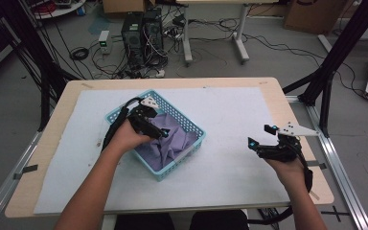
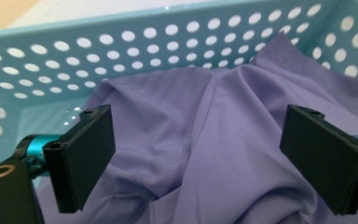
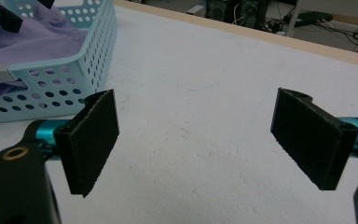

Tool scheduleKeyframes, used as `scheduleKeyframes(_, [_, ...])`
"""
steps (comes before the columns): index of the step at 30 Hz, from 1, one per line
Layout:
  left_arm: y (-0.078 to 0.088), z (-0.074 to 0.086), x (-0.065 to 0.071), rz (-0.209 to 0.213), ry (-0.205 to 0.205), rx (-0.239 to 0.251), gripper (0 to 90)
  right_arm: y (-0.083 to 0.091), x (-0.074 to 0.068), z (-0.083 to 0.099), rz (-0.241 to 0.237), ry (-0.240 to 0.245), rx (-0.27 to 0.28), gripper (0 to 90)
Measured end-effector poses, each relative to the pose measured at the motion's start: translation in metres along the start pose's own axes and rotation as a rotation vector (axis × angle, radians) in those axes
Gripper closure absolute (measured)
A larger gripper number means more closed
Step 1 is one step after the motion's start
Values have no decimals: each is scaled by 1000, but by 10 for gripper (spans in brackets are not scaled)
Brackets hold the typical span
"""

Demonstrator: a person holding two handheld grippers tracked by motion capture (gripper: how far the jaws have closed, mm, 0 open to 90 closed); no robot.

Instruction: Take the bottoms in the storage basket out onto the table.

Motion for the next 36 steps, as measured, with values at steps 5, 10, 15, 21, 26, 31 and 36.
scheduleKeyframes(5, [-10, -1, 2, -6, -23, -67, 103, -1, -2, 0, -3, 6, -3, 154])
scheduleKeyframes(10, [-28, 3, 3, 17, -17, -133, 104, -2, -3, 0, -3, 6, -5, 155])
scheduleKeyframes(15, [-55, 16, 4, 56, -4, -248, 121, -2, -4, 0, -3, 14, -7, 155])
scheduleKeyframes(21, [-63, 18, 9, 102, 11, -271, 318, -3, -3, 1, -2, 10, -10, 155])
scheduleKeyframes(26, [-58, 15, 17, 155, -42, -274, 757, -4, -4, 2, -1, 6, -19, 155])
scheduleKeyframes(31, [-40, 6, 11, 217, 15, -180, 823, -4, -4, 3, -1, 8, -18, 155])
scheduleKeyframes(36, [-14, -8, 4, 253, 70, -31, 826, -4, -3, 4, 1, 1, -22, 155])
Point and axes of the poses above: each handheld gripper's, and its own axes: y roughly backward along the jaws, z roughly out of its underside, x roughly to its right, the point moved 5 cm from there along -y, roughly forward along the jaws, and after that the axes turned 9 degrees about x, right-handed, at the moved point
